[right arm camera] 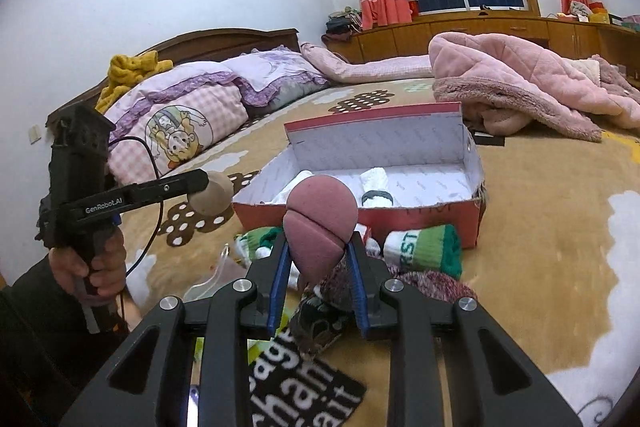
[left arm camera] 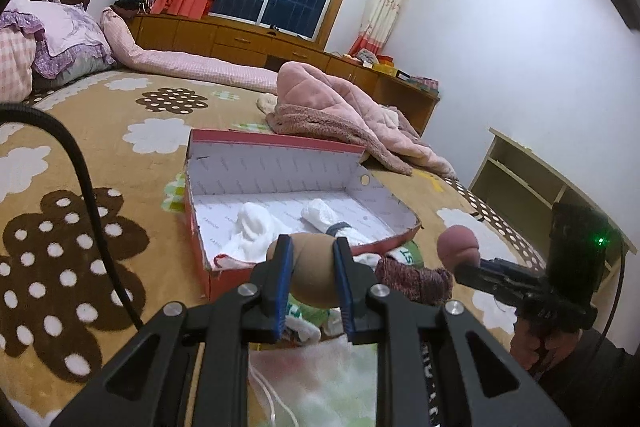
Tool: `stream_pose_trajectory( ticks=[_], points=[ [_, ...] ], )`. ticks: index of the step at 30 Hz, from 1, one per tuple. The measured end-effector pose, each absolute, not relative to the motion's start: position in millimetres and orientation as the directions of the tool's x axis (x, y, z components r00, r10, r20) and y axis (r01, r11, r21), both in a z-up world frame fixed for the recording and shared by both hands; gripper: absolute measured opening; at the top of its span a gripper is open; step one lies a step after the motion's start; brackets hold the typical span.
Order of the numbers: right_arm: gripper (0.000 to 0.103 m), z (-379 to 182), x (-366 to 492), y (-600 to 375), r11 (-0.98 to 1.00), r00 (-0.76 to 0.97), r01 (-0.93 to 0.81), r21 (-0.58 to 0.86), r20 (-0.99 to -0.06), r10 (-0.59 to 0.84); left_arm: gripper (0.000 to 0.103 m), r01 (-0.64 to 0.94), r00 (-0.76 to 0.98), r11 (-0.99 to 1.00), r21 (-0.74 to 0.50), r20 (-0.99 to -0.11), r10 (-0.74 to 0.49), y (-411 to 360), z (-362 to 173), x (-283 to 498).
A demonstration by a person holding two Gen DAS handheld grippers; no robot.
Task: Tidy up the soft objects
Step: 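Carry both sponges into the shoebox and open both grippers to release them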
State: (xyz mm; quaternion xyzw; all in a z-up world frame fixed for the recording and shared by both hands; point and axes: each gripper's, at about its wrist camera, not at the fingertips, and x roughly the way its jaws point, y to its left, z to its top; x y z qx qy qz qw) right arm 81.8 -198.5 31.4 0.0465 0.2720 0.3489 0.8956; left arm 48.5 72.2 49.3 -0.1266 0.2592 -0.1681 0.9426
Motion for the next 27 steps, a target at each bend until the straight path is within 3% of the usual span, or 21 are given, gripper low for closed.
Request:
stream_pose_trajectory(
  ticks=[27],
  points=[
    [0.029,39.1,118.3,-165.7,0.794,0.673,-0.588,0.153,-0.452,0.586,0.021,0.298,0.795,0.925,-0.238,-0.475,-0.378,41.2,39.5,111.7]
  ],
)
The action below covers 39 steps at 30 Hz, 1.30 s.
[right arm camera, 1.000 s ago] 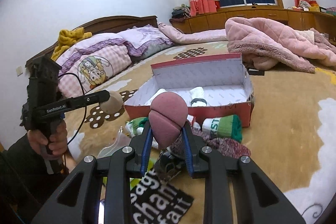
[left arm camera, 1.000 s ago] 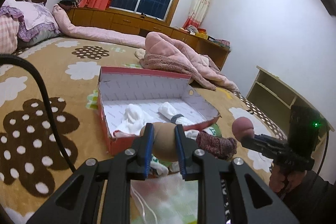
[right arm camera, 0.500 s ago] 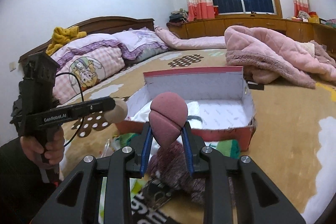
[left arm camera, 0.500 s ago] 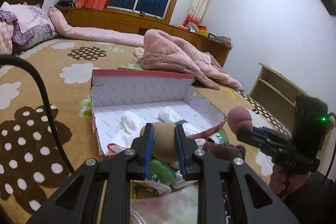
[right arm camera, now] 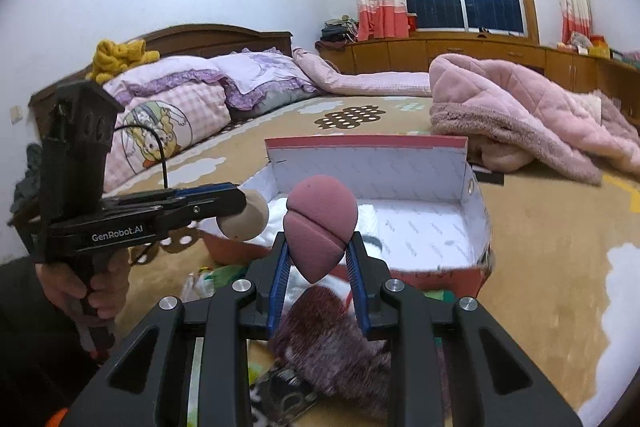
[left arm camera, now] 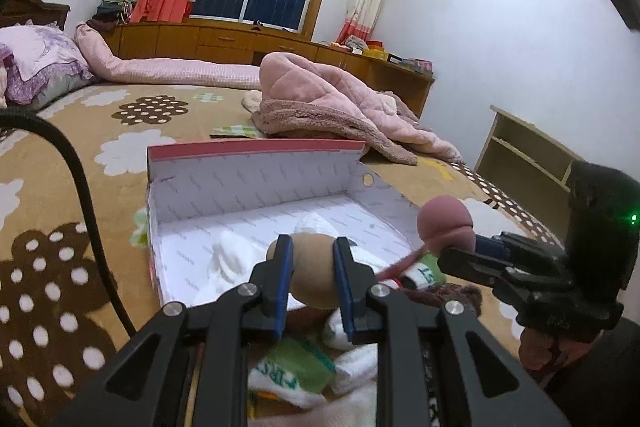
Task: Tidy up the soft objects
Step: 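Carry both sponges into the shoebox and open both grippers to release them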
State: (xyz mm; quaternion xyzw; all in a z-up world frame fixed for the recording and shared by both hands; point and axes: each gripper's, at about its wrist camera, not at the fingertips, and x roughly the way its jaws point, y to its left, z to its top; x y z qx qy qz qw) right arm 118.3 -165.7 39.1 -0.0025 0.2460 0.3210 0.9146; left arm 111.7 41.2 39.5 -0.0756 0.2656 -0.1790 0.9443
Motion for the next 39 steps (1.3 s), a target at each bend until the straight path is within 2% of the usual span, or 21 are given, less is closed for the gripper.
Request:
stream_pose_trajectory(
  ticks=[10,14,21,23,25,27,30,33,36,39],
  points=[
    [0.029,27.5,167.6,-160.5,0.843,0.702,-0.526,0.116,-0.499,0.507,0.021,0.225,0.798,0.936,-0.271,-0.500,-0.336,56.6,28.3,153.6],
    [0.030,21.1,181.2,-155.8,0.849,0.696,-0.518,0.106,-0.524,0.491,0.022,0.199,0.801,0.948,-0.250,-0.515,-0.304,58.1,22.8,166.1],
    [0.035,12.0,194.5,-149.3,0.870,0.692,-0.483,0.100,-0.566,0.449,0.031,0.182,0.796,0.958,-0.222,-0.538,-0.276,55.6,16.4,173.1],
    [0.045,11.8,194.3,-149.1,0.876,0.698,-0.474,0.090,-0.569,0.436,0.036,0.184,0.796,0.960,-0.211,-0.541,-0.272,52.9,16.2,172.3],
    [0.052,12.0,194.0,-149.1,0.878,0.699,-0.469,0.092,-0.569,0.433,0.053,0.177,0.796,0.966,-0.190,-0.550,-0.254,50.1,15.7,172.0],
    [0.059,12.5,192.8,-148.9,0.878,0.700,-0.470,0.089,-0.568,0.432,0.059,0.177,0.798,0.969,-0.172,-0.551,-0.243,47.9,14.7,171.6],
    [0.067,13.1,189.3,-147.6,0.875,0.702,-0.478,0.076,-0.567,0.432,0.066,0.173,0.800,0.973,-0.156,-0.553,-0.231,46.2,14.5,170.5],
    [0.070,15.1,186.7,-146.8,0.872,0.703,-0.485,0.072,-0.561,0.437,0.070,0.163,0.807,0.974,-0.156,-0.546,-0.223,47.2,15.8,170.1],
    [0.074,16.8,184.8,-146.8,0.871,0.703,-0.485,0.081,-0.556,0.444,0.079,0.161,0.805,0.973,-0.167,-0.548,-0.227,49.5,17.3,169.0],
    [0.075,16.6,184.1,-145.6,0.872,0.702,-0.481,0.087,-0.557,0.443,0.080,0.159,0.798,0.973,-0.170,-0.558,-0.228,49.5,16.9,169.7]
  ],
)
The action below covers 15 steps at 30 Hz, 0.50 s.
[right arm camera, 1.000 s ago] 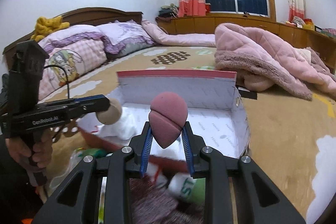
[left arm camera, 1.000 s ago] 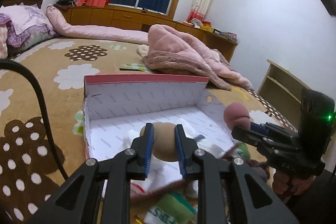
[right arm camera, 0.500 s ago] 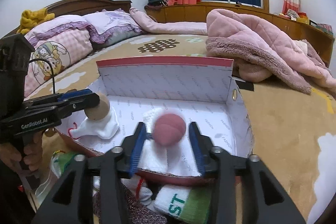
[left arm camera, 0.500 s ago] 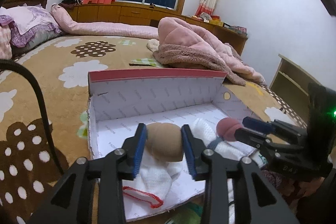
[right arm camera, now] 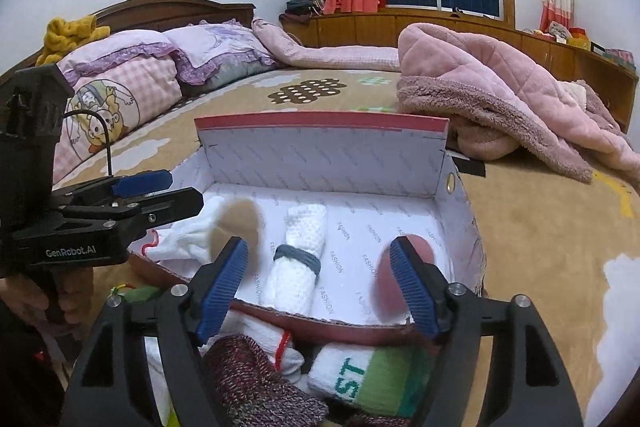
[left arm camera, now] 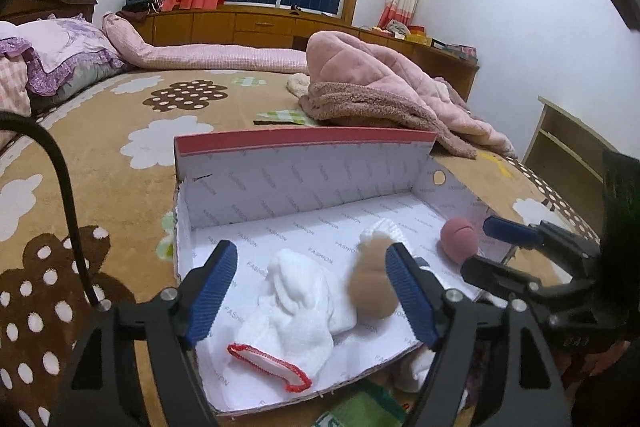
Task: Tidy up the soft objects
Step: 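Carry both sponges into the shoebox and open both grippers to release them, then withdraw both open grippers from the box back over the pile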
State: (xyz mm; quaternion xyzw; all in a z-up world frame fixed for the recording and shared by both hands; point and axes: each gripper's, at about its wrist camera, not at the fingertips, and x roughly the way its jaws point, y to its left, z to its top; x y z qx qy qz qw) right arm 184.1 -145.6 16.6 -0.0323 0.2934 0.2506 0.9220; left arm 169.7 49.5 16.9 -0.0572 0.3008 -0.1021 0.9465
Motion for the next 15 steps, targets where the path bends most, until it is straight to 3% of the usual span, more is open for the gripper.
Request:
stream_pose_trajectory(
  ticks=[15],
  points=[
    [0.084,25.6,164.8,-145.2,0.861,0.689,-0.500,0.090,-0.561,0.459,0.081,0.131,0.802,0.979,-0.159,-0.563,-0.199,46.5,16.9,150.7]
  ],
)
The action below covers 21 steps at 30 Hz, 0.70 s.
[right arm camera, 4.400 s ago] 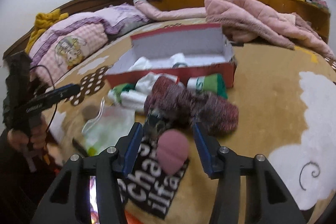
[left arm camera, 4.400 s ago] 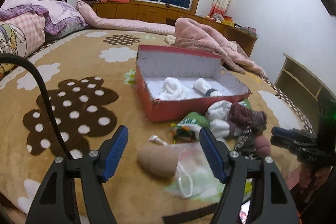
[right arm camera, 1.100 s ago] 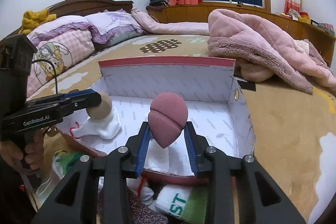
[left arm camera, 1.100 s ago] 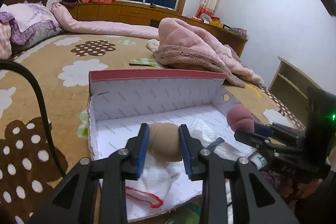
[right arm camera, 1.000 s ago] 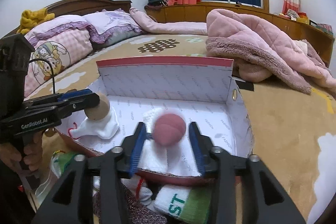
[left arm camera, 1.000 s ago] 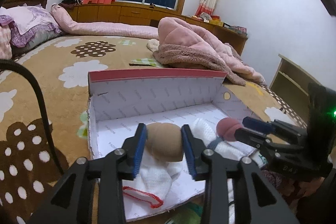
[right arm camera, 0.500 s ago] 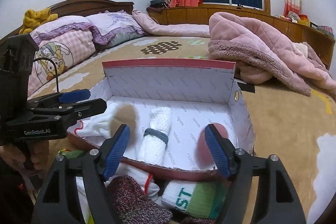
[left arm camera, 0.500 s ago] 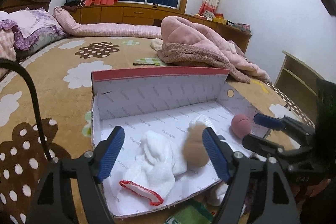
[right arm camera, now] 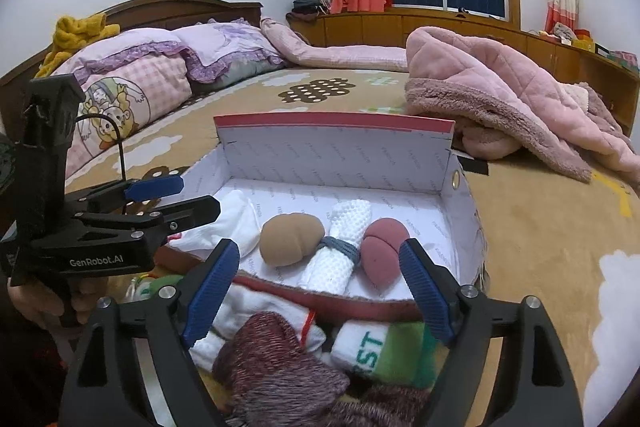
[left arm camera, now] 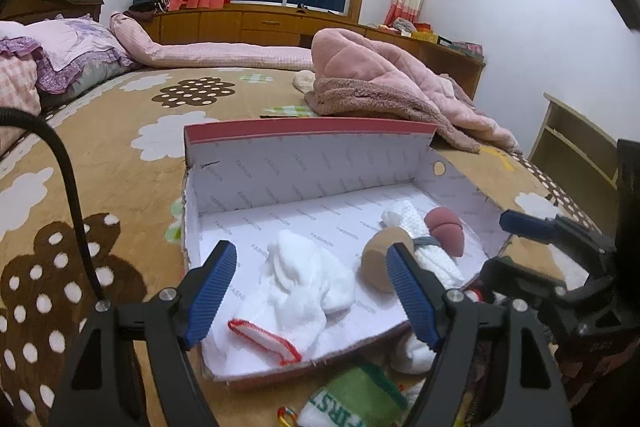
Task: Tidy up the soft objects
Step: 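Withdraw both open grippers from the box back over the pile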
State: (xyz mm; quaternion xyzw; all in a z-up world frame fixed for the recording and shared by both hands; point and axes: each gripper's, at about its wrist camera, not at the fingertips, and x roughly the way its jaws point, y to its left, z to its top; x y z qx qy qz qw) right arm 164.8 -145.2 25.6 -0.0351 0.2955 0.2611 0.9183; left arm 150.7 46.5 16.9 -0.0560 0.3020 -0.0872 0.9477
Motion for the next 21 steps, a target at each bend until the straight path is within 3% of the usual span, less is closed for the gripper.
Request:
stream_pose_trajectory(
  ticks=[21],
  points=[
    [0.085,36.0,117.3,-168.4,0.911,0.730,-0.399,0.104,-0.565,0.384,0.084,0.151,0.794,0.976,-0.155,-0.570,-0.213,34.7,22.2,96.3]
  ],
)
